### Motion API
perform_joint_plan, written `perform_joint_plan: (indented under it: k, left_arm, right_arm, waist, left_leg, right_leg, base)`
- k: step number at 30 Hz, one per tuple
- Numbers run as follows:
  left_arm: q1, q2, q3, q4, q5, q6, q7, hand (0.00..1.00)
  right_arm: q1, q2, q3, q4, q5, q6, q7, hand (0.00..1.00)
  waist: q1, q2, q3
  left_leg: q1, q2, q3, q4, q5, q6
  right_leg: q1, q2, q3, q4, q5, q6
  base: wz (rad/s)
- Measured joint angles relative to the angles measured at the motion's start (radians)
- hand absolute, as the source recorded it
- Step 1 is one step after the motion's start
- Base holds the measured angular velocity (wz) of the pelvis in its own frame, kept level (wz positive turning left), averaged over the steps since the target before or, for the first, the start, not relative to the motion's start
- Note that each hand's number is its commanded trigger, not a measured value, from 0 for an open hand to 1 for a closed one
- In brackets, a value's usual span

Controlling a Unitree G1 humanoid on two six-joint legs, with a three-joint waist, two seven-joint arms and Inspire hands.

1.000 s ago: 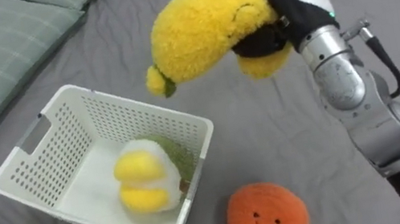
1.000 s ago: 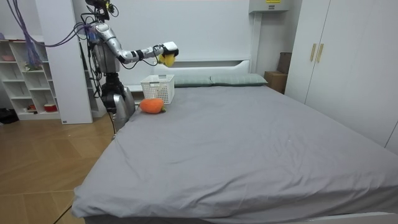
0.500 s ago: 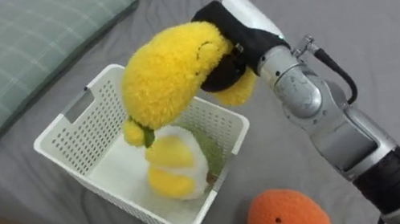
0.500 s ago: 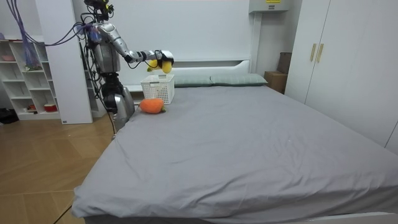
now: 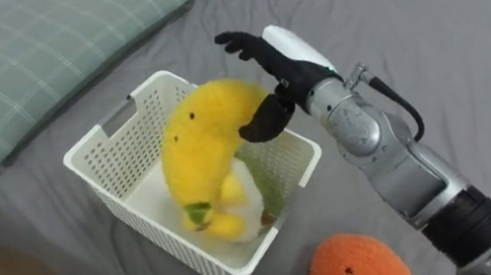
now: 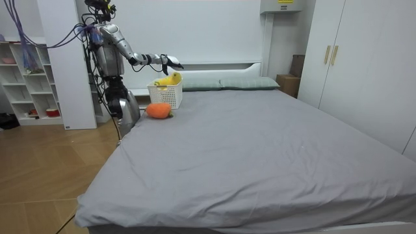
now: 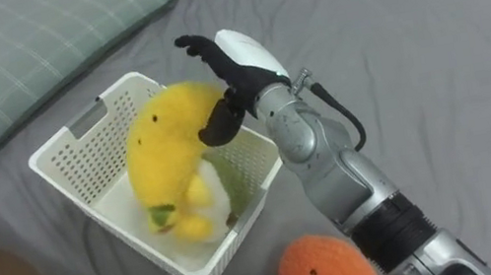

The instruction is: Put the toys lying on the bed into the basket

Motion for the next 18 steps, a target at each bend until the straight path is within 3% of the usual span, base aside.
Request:
perform_joint_plan:
  k: [11,18]
  left_arm:
    - [-0.011,-0.003,0.001,0.000,0.033,0.006,0.021,0.00]
    - [-0.017,-0.002,0.001,0.003,0.040,0.006,0.021,0.00]
  right_arm:
    - [0.000,-0.009,-0.002,0.003,0.001,-0.001,0.009,0.00]
    - [0.000,-0.012,-0.002,0.033,0.002,-0.003,0.009,0.00]
  waist:
    - [-0.001,0.000,-0.0023]
    - [-0.002,-0.001,-0.0084]
  left_leg:
    - [0.000,0.000,-0.001,0.001,0.000,0.000]
    - [0.000,-0.001,-0.002,0.000,0.001,0.000]
  right_leg:
    - [-0.002,0.000,-0.003,-0.001,0.000,0.000]
    - [-0.001,0.000,-0.005,-0.001,0.000,0.000]
  base:
    - [0.00]
    - [0.00]
